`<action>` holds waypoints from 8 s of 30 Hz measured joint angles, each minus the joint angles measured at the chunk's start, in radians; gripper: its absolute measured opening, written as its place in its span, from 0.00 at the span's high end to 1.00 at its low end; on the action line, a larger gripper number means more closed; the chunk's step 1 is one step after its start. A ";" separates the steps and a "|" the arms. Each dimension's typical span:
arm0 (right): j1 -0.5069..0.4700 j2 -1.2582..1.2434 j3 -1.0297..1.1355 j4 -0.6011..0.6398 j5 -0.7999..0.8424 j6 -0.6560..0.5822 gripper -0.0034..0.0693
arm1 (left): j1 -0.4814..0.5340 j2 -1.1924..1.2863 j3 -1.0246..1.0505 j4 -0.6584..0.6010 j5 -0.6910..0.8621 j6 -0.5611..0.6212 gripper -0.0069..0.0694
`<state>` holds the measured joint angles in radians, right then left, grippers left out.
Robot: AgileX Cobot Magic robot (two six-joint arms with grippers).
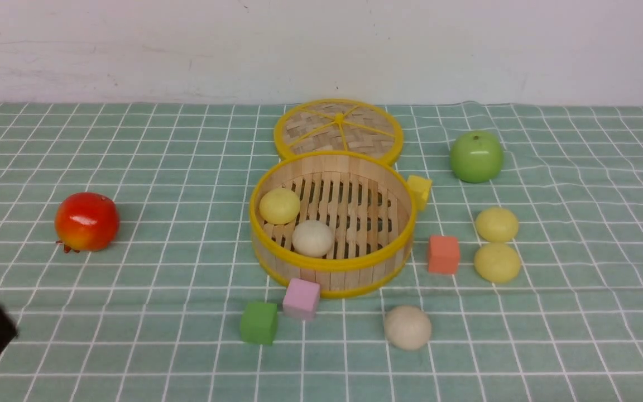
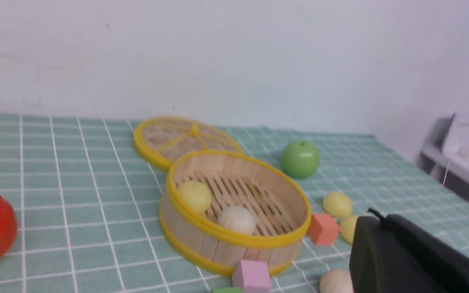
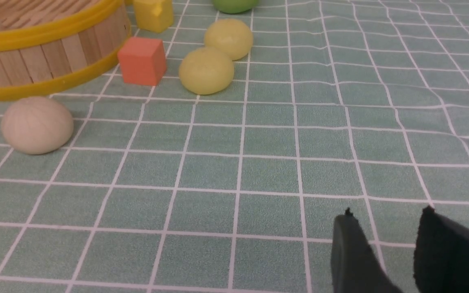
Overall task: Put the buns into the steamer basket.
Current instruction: Use the right arm to grab a steamed stuffed bun, then use the right arm to put the steamed stuffed bun into the steamer, then use the right arm to grab a steamed stuffed bun, then use the right arm to put the steamed stuffed bun into the steamer
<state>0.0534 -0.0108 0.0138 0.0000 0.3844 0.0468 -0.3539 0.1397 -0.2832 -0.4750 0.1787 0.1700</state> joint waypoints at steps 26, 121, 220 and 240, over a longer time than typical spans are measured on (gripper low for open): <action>0.000 0.000 0.010 0.188 -0.171 0.176 0.62 | 0.000 -0.150 0.136 -0.007 0.019 -0.001 0.93; 0.465 1.938 -1.567 0.226 0.181 -0.166 0.92 | 0.000 -0.150 0.136 -0.007 0.019 -0.001 0.89; 0.349 2.025 -1.689 0.327 0.238 -0.260 0.94 | 0.000 -0.150 0.136 -0.007 0.019 -0.001 0.78; 0.347 2.186 -1.773 0.103 0.145 -0.159 0.72 | 0.000 -0.150 0.136 -0.007 0.019 0.000 0.76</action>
<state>0.4008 2.1752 -1.7588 0.1030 0.5293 -0.1119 -0.3539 -0.0100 -0.1474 -0.4817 0.1979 0.1697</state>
